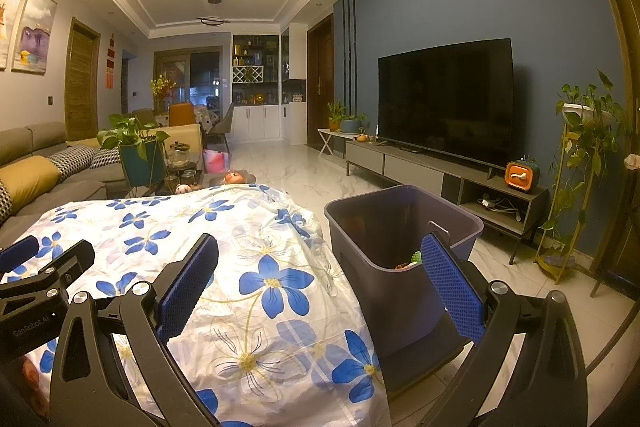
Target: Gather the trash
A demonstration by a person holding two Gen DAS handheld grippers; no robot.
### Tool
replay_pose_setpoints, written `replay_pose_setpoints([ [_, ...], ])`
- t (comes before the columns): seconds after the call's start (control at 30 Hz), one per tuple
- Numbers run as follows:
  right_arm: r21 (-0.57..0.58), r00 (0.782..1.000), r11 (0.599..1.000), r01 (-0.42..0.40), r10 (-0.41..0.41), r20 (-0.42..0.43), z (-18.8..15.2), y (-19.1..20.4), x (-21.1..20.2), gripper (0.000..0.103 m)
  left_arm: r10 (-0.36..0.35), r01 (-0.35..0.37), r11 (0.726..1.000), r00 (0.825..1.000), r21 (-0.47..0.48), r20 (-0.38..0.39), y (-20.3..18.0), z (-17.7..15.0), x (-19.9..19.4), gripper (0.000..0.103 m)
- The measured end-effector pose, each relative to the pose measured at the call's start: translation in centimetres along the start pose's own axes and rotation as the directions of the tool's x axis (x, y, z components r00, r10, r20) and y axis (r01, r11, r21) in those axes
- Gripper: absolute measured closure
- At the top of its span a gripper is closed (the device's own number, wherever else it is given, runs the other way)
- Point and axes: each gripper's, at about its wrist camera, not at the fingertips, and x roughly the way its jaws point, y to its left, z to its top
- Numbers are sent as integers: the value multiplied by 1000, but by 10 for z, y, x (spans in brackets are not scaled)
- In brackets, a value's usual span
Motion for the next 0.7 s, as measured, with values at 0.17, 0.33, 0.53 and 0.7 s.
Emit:
replay_pose_setpoints([
  [0.17, 2, 1000, 1000, 0, 0, 0, -2, -1, 0, 5, 1, -1, 1000, 1000, -1, 0, 1, 0, 0, 6],
  [0.33, 2, 1000, 1000, 0, 0, 0, -2, 1, 0, 5, 0, 0, 1000, 1000, 0, 2, 1, 0, 0, 6],
  [0.53, 4, 1000, 1000, 2, -2, 2, -3, 2, 1, 5, 0, 0, 1000, 1000, 0, 3, 0, 1, 0, 6],
  [0.7, 4, 1000, 1000, 1, -1, 2, -3, 1, 1, 5, -5, 5, 1000, 1000, -7, 3, -2, 3, 0, 6],
])
